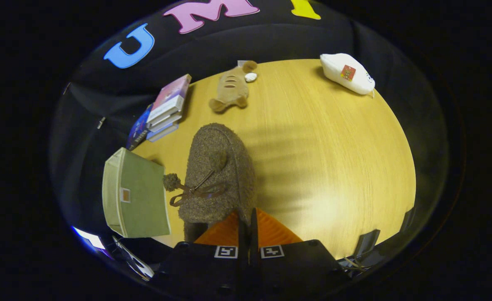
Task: Open the storage box then place both shoes into the box .Put the left shoe in first, then the right shoe, with the right side of both shoes facing outward in a uniform manner.
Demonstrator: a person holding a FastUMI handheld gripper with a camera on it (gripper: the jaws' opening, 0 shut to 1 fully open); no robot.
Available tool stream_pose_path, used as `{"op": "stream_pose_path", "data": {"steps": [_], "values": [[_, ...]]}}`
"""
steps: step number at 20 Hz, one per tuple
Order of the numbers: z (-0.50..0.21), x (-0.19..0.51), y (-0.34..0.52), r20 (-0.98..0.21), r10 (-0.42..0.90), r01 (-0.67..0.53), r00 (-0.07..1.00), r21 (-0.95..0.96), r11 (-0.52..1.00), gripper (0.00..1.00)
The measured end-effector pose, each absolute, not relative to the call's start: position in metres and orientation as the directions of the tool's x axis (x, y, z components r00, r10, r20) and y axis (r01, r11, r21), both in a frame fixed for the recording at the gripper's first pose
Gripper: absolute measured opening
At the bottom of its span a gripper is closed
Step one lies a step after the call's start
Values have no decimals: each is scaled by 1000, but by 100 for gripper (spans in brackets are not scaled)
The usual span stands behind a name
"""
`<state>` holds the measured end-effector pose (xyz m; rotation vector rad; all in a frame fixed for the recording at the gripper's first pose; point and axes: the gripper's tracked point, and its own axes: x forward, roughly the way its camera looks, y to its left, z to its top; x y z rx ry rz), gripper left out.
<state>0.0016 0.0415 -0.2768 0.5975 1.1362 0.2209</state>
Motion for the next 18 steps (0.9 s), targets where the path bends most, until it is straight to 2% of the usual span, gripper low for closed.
{"op": "stream_pose_path", "data": {"steps": [5, 11, 18], "values": [[-186, 26, 110, -673, 577, 64, 463, 675, 735, 5], [-107, 29, 211, -580, 679, -15, 449, 755, 655, 5], [-77, 29, 299, -579, 715, -65, 392, 758, 649, 5]]}}
